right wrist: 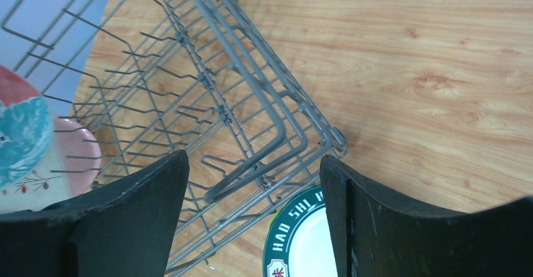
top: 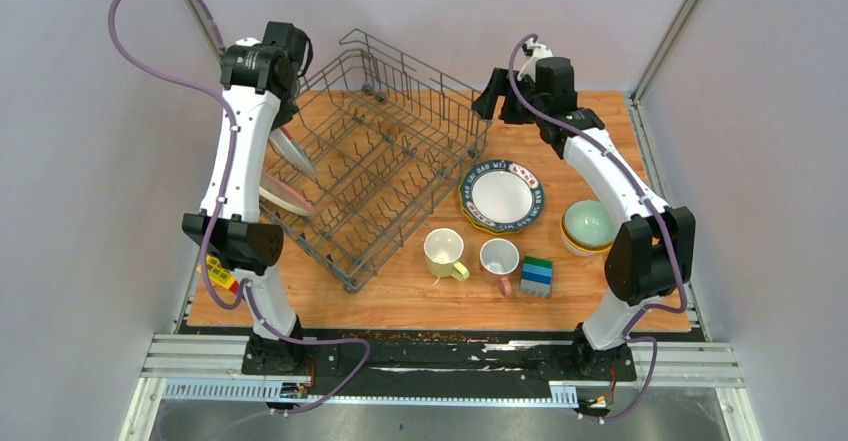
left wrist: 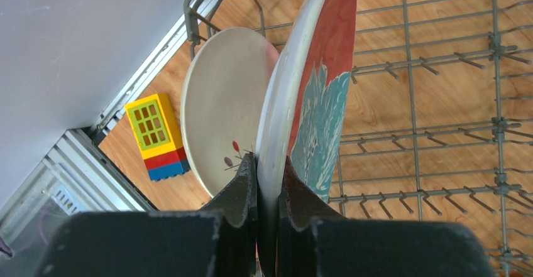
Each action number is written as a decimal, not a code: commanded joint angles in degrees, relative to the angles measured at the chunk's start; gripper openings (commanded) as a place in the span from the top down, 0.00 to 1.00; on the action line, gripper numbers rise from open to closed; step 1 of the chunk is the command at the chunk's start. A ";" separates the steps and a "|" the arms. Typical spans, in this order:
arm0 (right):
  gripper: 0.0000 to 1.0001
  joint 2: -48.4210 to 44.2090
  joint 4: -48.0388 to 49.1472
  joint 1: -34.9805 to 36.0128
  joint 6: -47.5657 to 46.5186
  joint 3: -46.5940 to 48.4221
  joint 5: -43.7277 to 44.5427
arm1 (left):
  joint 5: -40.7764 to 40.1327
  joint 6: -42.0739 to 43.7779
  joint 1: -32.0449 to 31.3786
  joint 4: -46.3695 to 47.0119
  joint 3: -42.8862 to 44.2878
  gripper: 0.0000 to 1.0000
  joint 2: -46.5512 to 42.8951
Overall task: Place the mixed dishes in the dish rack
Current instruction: Move the dish rack to the center of the board, then insert the plate into the dish rack.
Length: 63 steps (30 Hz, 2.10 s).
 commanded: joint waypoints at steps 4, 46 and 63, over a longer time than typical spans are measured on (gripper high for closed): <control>0.22 -5.74 0.53 0.42 -1.36 -0.88 -2.15 | -5.17 -6.31 0.33 -3.60 -4.17 1.00 -3.78; 0.20 -8.77 -1.49 0.39 0.66 -1.47 -9.29 | -6.25 -8.60 0.33 -0.88 -13.90 0.95 0.50; 0.19 -12.76 -2.52 0.41 0.69 -1.06 -10.93 | -3.41 -3.92 2.70 8.75 -27.99 0.61 -8.31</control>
